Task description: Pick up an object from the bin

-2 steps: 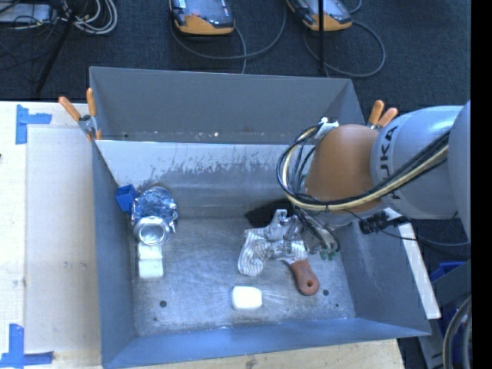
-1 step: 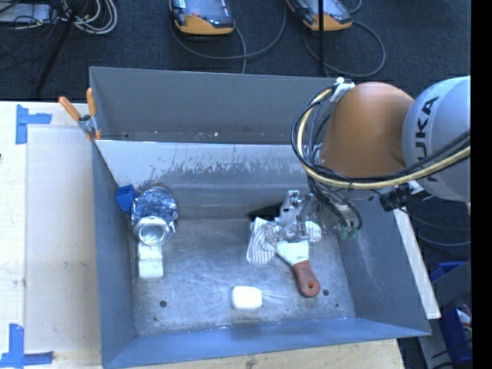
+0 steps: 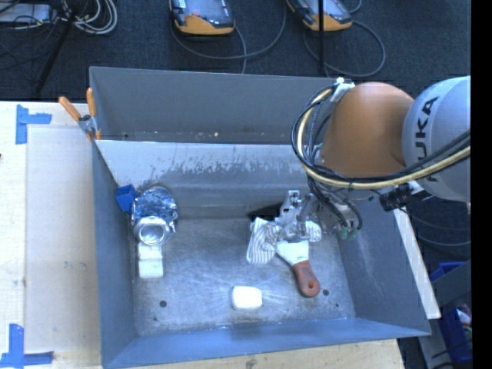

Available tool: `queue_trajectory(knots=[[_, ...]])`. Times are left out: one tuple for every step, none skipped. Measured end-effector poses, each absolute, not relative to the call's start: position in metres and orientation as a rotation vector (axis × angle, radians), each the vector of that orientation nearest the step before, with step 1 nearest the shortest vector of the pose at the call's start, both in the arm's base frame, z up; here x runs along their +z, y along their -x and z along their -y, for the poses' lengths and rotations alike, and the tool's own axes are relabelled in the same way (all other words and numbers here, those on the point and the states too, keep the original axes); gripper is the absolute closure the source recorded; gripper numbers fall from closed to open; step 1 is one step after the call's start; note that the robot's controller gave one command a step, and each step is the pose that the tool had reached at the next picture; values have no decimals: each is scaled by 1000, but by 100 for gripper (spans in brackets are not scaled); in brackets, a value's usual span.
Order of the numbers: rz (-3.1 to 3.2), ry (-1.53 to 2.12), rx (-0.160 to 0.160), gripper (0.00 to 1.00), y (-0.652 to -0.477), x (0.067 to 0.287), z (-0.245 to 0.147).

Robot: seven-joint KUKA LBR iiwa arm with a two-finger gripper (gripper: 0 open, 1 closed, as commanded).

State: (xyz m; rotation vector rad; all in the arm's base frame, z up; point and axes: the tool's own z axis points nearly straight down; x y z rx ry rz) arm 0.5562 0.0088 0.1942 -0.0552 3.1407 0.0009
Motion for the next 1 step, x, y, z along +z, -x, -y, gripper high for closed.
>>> queue_trajectory(knots=[[-3146, 98, 1, 100, -566, 241, -8]])
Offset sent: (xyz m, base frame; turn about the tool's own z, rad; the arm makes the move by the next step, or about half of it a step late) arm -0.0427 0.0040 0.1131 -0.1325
